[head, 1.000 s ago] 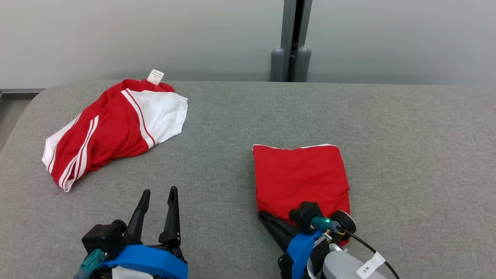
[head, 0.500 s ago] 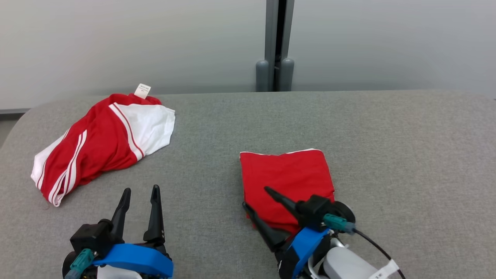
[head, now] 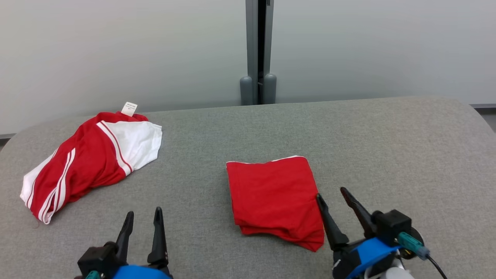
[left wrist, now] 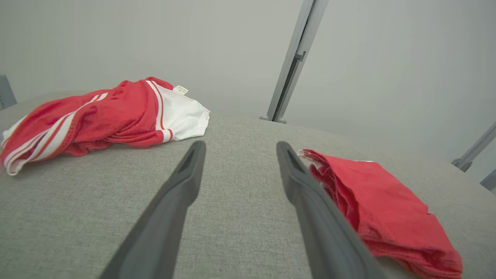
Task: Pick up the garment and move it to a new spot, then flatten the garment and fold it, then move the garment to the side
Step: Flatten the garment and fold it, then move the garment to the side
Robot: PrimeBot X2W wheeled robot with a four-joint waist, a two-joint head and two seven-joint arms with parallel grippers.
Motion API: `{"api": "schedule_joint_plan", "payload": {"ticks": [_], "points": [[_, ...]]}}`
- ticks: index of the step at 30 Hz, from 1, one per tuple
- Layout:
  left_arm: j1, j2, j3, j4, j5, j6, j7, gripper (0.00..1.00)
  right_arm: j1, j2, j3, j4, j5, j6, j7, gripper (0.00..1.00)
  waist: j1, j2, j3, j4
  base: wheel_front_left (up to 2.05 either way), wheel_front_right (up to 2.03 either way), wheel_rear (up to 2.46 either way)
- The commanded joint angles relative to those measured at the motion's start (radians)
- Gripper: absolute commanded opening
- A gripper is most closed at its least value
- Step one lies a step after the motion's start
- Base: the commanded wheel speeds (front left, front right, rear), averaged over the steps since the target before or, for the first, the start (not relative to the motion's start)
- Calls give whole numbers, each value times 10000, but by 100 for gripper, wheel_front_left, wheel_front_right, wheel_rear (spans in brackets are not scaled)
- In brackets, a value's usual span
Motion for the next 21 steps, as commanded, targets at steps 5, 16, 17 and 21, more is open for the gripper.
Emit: {"api": "schedule_joint_plan", "payload": {"ticks": [5, 16, 17, 21], "points": [[496, -195, 553, 138, 373, -180, -45, 100, 509, -6, -678, -297, -342, 1, -30, 100, 1, 0, -9, -83, 0, 0, 0], [1050, -770, 1511, 364, 1000, -741, -46, 100, 756, -6, -1307, -527, -457, 1, 86, 100, 1, 0, 36, -49, 0, 0, 0], [1064, -792, 1551, 394, 1066, -773, -46, 100, 760, -6, -1313, -524, -440, 1, 97, 100, 1, 0, 35, -45, 0, 0, 0], [1034, -925, 1691, 477, 1251, -917, -46, 100, 753, -6, -1296, -497, -394, 1, 119, 100, 1, 0, 31, -42, 0, 0, 0]]}}
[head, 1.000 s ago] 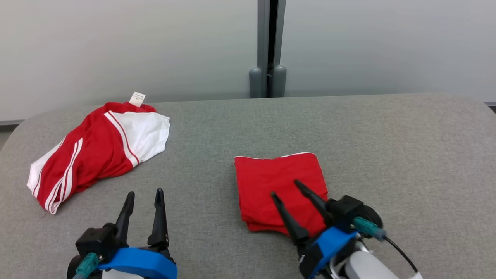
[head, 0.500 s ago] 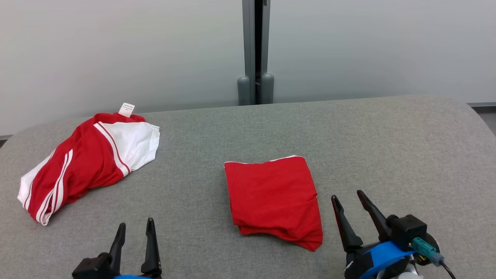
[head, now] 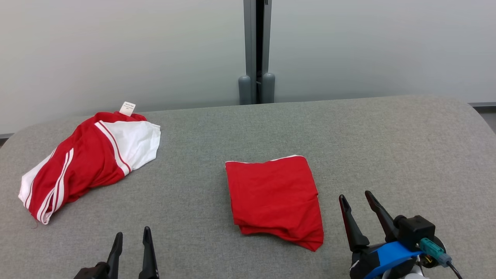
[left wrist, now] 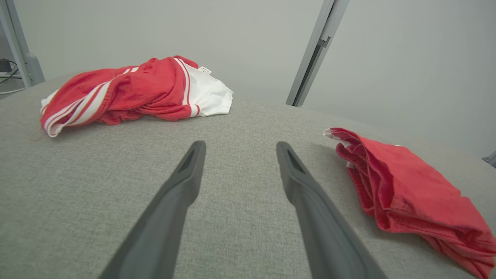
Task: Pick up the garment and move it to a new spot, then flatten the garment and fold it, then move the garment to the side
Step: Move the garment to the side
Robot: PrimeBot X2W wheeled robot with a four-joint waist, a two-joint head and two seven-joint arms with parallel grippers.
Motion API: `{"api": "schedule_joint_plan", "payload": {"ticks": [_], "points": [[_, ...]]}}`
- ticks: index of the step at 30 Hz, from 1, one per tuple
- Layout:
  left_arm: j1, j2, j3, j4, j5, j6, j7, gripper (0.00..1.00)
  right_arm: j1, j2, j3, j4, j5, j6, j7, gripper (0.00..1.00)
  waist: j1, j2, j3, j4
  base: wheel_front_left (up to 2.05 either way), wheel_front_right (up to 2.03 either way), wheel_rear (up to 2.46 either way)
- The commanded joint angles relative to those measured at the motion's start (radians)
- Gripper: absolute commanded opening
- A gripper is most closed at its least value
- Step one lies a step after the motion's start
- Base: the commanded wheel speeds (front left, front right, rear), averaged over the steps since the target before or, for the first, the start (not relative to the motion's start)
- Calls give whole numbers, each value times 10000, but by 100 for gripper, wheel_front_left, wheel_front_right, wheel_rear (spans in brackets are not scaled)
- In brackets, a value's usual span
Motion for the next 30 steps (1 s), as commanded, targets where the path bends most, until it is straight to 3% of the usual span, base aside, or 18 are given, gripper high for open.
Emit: {"api": "schedule_joint_plan", "payload": {"ticks": [1, 18, 26, 30], "points": [[25, -51, 94, 37, 124, -80, -46, 100, 114, -6, 1, -6, 37, 1, 20, 100, 0, 0, 0, -3, 0, 0, 0], [-132, -404, 445, 266, 703, -514, -46, 100, -327, -6, -104, 103, -107, 1, 436, 100, 0, 0, 30, 86, 0, 0, 0], [-512, -464, 431, 339, 970, -705, -45, 100, -1903, -53, -450, 300, -1124, 1, 3366, 100, 0, 0, 519, 369, 0, 0, 0], [-705, -543, 445, 378, 1077, -773, -45, 100, -2581, -256, -413, 799, -1047, 1, 4924, 100, 0, 0, 842, 677, 0, 0, 0]]}}
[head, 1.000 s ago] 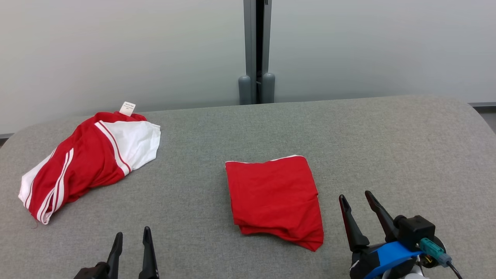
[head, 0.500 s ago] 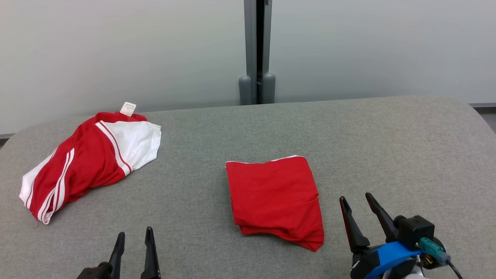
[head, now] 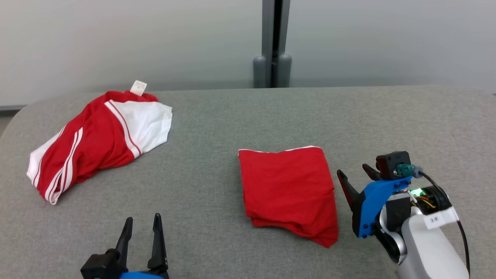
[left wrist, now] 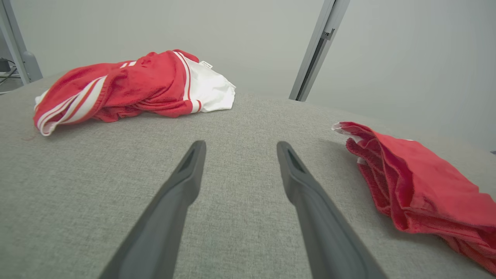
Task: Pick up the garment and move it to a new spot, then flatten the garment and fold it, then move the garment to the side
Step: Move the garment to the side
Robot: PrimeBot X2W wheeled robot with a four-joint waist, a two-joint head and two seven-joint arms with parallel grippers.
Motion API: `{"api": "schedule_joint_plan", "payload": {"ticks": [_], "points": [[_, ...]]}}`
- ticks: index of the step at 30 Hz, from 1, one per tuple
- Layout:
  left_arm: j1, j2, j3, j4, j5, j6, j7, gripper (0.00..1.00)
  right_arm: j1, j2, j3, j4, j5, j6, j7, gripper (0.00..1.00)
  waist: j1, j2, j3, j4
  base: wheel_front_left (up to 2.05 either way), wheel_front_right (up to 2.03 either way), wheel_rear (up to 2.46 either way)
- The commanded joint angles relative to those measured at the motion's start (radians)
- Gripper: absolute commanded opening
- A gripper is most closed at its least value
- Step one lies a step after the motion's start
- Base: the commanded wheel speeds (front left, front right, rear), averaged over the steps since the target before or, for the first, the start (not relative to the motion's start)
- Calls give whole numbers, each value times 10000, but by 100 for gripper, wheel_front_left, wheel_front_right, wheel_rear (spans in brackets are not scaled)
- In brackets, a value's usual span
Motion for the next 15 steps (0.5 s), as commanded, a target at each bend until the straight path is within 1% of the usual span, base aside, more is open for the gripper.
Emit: {"api": "schedule_joint_plan", "payload": {"ticks": [1, 7, 10, 13, 14, 15], "points": [[-254, -32, 67, 21, 102, -56, -43, 100, -342, -109, 2, 314, 153, 1, 651, 100, -2, 0, 318, 298, 0, 0, 0], [-537, -173, 121, 61, 277, -230, -43, 100, -921, -35, -125, 1265, 1310, 1, 2107, 100, -2, 0, 899, 817, 0, 0, 0], [-626, -227, 169, 95, 354, -307, -43, 100, -1167, -168, 40, 1681, 1552, 1, 2488, 100, -2, 0, 1123, 1011, 0, 0, 0], [-742, -278, 225, 96, 440, -356, -43, 100, -1355, -130, 208, 2082, 1945, 1, 2761, 100, -2, 0, 1294, 1109, 0, 0, 0], [-744, -289, 250, 95, 457, -376, -43, 100, -1408, -130, 272, 2198, 2054, 1, 2816, 85, -2, 0, 1336, 1122, 0, 0, 0], [-757, -294, 274, 107, 487, -379, -43, 100, -1469, -146, 350, 2282, 2139, 1, 2802, 49, -2, 0, 1369, 1128, 0, 0, 0]]}}
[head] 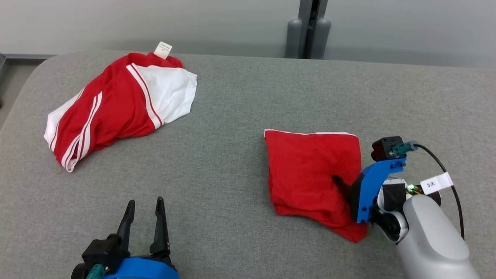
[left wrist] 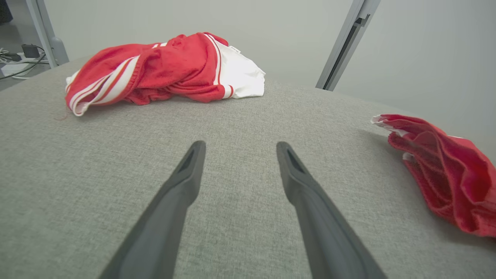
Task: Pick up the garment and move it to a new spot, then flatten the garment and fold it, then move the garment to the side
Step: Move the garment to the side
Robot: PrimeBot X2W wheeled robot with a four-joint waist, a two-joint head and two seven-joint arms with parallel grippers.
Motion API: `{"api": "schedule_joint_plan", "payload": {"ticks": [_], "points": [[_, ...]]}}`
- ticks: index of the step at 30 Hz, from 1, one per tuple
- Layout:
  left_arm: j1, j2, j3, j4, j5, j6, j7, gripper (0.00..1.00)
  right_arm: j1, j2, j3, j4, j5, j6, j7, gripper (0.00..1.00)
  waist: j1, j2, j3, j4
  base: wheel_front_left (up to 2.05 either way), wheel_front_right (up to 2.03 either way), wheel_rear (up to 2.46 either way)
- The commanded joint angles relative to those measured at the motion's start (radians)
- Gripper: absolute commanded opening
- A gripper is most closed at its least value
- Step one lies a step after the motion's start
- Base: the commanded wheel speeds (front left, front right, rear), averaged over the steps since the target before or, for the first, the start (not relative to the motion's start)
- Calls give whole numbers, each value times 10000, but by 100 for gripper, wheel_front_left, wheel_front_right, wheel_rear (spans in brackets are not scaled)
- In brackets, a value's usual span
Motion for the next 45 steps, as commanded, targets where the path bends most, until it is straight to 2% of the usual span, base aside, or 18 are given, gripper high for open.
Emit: {"api": "schedule_joint_plan", "payload": {"ticks": [1, 2, 3, 4, 10, 15, 22, 28, 32, 37, 45], "points": [[-174, -29, 58, 11, 102, -60, -43, 100, -93, -37, 222, 314, 162, 1, 19, 37, -1, -1, 151, 75, 0, 0, 0], [-218, -39, 61, 2, 136, -81, -43, 100, -167, -72, 339, 340, 187, 1, -68, 20, -1, -1, 190, 58, 0, 0, 0], [-218, -39, 61, 2, 136, -81, -43, 100, -167, -72, 339, 340, 187, 1, -68, 20, -1, -1, 190, 58, 0, 0, 0], [-261, -51, 57, -17, 176, -105, -43, 100, -261, -120, 407, 350, 238, 1, -207, 0, -1, -1, 227, 26, 0, 0, 0], [-441, -12, 9, -196, 406, -223, -37, 100, -732, -808, 960, 26, 361, -10, -892, 0, -1, -1, 525, -561, 0, 0, 0], [-681, 99, -115, -278, 571, -298, -37, 100, -1011, -1454, 1149, -471, 518, -5, -1089, 0, -1, -1, 893, -1574, 0, 0, 0], [-1175, 383, -459, -827, 922, -395, 281, 100, -1129, -2099, 683, -1108, 773, -1, -1347, 0, -1, -1, 1586, -3162, 0, 0, 0], [-1528, 685, -773, -1697, 1181, -473, 926, 100, -913, -2034, -7, -1360, 615, -1, -1797, 0, -1, -1, 2195, -4019, 0, 0, 0], [-1687, 796, -895, -2190, 1313, -457, 1275, 100, -809, -1930, -488, -1290, 411, -1, -1998, 0, -1, -1, 2522, -4156, 0, 0, 0], [-1738, 965, -955, -2595, 1382, -403, 1604, 100, -1360, -1823, -888, -1197, 75, 1, -2080, 0, -1, -1, 2872, -3893, 0, 0, 0], [-1751, 1129, -913, -2961, 1403, -268, 1752, 100, -2534, -2753, -1584, -672, -467, -1, -1671, 0, -1, -1, 3418, -2998, 0, 0, 0]]}}
